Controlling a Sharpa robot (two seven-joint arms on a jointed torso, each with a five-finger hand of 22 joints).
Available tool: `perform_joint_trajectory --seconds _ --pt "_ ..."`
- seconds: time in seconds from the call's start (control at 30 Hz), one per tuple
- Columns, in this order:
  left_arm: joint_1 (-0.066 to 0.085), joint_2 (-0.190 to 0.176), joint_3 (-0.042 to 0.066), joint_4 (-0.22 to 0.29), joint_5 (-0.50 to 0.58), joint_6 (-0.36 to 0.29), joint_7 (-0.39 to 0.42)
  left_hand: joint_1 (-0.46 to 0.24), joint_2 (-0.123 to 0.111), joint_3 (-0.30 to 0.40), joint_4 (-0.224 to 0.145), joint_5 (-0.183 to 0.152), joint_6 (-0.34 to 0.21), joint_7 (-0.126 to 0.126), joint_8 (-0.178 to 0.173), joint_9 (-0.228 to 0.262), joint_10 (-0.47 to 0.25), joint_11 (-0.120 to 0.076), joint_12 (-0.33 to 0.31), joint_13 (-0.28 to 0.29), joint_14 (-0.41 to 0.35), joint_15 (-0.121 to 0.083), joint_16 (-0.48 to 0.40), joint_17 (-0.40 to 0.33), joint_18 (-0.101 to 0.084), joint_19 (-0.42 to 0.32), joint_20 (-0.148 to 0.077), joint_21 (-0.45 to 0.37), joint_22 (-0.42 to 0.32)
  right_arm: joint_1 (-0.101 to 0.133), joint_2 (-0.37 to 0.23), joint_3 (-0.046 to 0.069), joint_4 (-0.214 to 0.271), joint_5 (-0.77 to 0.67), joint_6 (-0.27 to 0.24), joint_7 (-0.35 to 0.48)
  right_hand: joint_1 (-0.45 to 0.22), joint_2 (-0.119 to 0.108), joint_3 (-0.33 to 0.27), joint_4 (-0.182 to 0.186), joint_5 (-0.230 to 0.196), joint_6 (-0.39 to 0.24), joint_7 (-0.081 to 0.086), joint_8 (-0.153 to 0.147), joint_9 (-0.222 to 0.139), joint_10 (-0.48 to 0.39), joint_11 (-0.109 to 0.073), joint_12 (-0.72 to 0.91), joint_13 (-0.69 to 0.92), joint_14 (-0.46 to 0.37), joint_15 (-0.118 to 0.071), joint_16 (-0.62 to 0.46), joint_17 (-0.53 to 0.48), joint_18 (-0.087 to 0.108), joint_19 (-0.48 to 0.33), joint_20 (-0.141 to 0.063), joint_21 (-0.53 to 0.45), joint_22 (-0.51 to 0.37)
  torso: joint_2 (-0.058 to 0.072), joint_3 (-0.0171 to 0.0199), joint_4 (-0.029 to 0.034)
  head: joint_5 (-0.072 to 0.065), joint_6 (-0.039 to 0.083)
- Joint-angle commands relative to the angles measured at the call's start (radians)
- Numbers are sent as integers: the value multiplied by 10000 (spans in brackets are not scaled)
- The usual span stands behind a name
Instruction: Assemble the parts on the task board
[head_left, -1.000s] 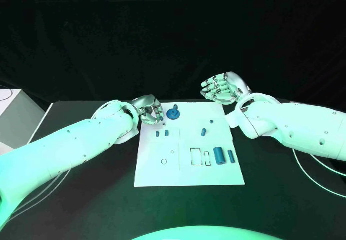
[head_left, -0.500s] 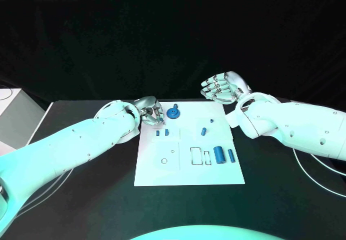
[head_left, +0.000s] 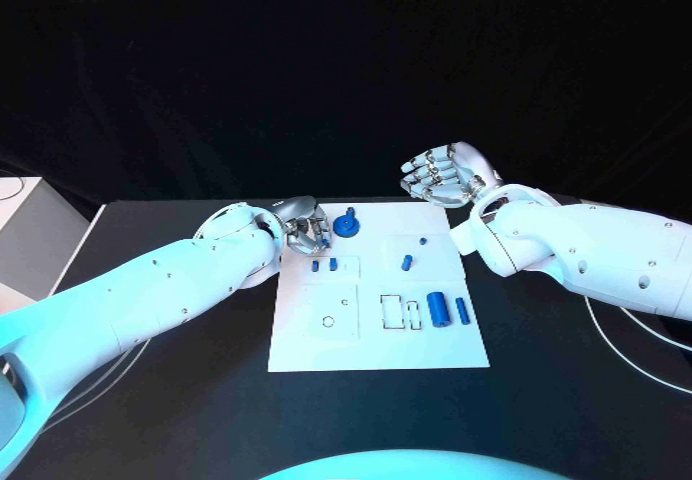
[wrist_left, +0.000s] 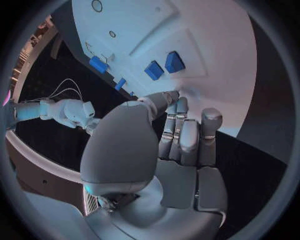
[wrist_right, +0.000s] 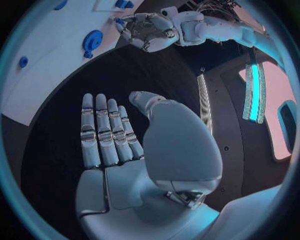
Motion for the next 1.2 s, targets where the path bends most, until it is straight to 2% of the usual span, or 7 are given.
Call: perform_joint_trajectory --seconds 0.03,0.63,1.2 --pt "0 67 -20 -83 -32 154 81 -97 -2 -11 -69 33 62 28 -37 20 69 -25 -59 17 47 0 7 11 -155 22 24 15 -8 2 -1 6 20 -71 119 143 -14 3 17 -20 29 59 -5 45 0 71 -6 -29 -15 46 8 -59 -9 66 62 -23 61 -9 -6 4 4 1 6" --pt "-2 272 -103 -291 -30 238 83 -103 13 -5 -82 34 68 26 -54 28 78 -27 -87 19 31 -2 -5 -29 -156 23 23 16 -4 2 -4 6 34 -71 110 155 -17 1 25 -27 32 61 -6 42 -2 73 -7 -34 -16 49 7 -64 -18 65 65 -24 59 -20 1 -10 8 -35 -19" --pt "-2 283 -117 -101 -12 423 136 -119 34 -11 -107 26 105 19 -69 50 122 -36 -118 32 17 -7 -18 -73 -164 49 22 30 31 2 -1 6 25 -71 123 155 -17 1 25 -27 32 61 -6 42 -2 73 -7 -34 -16 49 7 -64 -18 65 65 -24 59 -20 -3 -19 14 -61 -44"
